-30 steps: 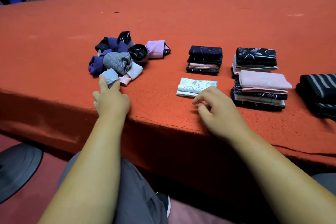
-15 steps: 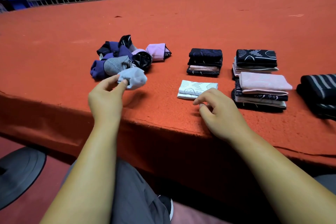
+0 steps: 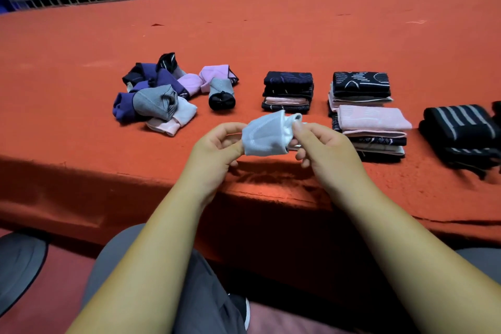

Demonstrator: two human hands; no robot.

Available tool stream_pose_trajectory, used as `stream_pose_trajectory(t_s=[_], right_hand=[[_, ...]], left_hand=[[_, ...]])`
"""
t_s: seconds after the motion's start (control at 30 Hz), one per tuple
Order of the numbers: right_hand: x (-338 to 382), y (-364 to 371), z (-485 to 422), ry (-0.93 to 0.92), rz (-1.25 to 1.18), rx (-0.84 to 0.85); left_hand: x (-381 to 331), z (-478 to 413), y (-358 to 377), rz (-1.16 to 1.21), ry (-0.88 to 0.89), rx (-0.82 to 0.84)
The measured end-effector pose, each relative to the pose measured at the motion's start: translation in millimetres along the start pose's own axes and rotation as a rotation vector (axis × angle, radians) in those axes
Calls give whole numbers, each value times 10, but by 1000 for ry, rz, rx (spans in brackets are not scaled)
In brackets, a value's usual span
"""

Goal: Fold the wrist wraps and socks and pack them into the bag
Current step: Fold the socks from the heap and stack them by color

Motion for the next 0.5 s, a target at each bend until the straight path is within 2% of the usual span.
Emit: stream_pose_trajectory(t_s=[0.1,0.27,0.37,0.5], right_hand=[[-51,-85,-5,9,31,9],[-68,-149,24,-88,153,-14],[-64,-111,53,-132,197,28],[-55,-112,78,-121,236,49]], left_hand=[[-55,2,59,-125,50,84],[-112,26,162,-341,196,-68],[-184,126,294,-335,223,-24],[-199,173,372,-418,234,-78]])
Point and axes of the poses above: each hand's wrist, its own z-axis away from the middle knuckle, its own y-axis out of the palm, x = y × z, the point moved 1 cm from there along -z, towards the middle knuckle, and after that the axes turned 1 degree about z, right-handed, at the moved point
